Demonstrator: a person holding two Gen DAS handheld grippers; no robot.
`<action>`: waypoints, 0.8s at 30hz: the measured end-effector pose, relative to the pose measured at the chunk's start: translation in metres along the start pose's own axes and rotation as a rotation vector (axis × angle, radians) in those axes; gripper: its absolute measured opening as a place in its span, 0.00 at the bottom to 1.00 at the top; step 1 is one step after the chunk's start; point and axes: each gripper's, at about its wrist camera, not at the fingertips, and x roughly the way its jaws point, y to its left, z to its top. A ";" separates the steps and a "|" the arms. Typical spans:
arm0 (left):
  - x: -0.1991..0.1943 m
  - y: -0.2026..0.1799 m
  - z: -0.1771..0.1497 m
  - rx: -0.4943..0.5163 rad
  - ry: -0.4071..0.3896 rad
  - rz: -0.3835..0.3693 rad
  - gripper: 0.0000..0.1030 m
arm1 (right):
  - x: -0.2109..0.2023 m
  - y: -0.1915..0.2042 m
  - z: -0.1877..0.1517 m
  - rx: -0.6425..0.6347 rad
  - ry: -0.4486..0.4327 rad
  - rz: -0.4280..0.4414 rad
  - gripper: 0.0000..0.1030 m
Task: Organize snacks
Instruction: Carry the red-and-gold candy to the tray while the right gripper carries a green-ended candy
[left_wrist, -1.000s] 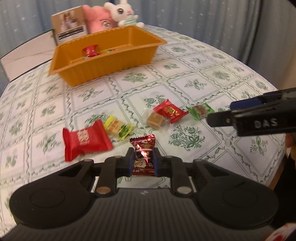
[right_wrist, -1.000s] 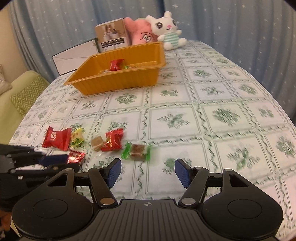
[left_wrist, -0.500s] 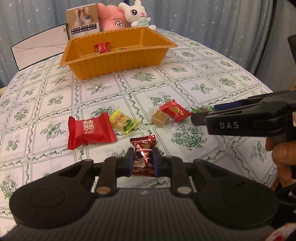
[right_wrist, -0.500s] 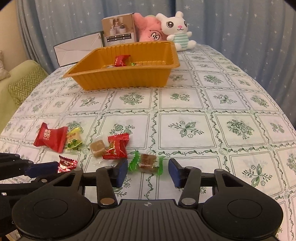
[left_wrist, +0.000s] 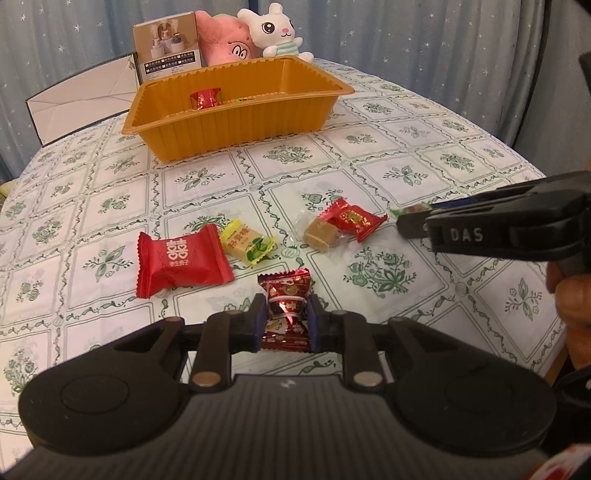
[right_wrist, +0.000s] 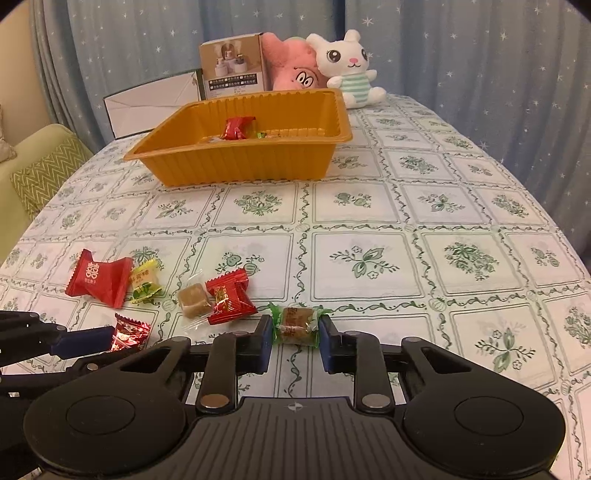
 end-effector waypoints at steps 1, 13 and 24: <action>-0.002 0.000 0.000 -0.004 -0.002 0.001 0.18 | -0.002 0.000 0.000 0.003 -0.004 0.002 0.25; -0.023 0.006 0.014 -0.043 -0.040 0.021 0.17 | -0.028 0.002 0.007 0.009 -0.042 0.016 0.25; -0.031 0.019 0.052 -0.071 -0.080 0.019 0.17 | -0.042 0.009 0.031 -0.004 -0.081 0.035 0.25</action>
